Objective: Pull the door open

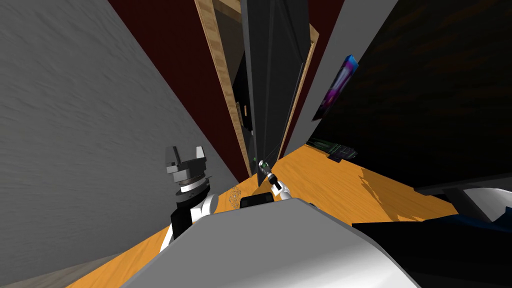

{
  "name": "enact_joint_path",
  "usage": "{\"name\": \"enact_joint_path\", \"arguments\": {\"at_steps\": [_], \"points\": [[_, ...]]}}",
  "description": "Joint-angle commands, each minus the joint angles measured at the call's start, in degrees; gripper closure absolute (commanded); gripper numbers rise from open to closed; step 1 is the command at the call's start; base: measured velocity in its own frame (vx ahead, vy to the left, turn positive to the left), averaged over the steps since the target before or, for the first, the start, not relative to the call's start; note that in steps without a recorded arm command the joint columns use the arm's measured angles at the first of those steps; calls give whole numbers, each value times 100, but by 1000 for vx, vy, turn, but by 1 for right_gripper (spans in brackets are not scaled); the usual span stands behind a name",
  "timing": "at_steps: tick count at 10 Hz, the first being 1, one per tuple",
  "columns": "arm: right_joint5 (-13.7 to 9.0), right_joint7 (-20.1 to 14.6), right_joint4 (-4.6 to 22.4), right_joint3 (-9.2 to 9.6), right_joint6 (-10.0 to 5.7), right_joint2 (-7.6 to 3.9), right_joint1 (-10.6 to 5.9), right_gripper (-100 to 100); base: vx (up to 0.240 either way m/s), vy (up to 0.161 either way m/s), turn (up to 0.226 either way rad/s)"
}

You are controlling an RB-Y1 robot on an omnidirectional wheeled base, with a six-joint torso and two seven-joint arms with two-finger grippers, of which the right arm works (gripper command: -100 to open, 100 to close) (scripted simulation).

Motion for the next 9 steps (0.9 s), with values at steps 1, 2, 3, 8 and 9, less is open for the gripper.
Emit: {"name": "enact_joint_path", "arguments": {"at_steps": [1,2,3,8,9], "points": [[68,-8,77,170,-3,142,165,100,5,0,0],[68,-8,-29,170,-3,142,165,100,8,6,2],[-156,-84,-227,-79,381,-28,108,100,-10,-22,-15],[-607,-158,-59,-405,903,-71,15,100,-54,-5,3],[-798,-189,12,-543,1110,-88,-25,100,-58,-3,3]]}}
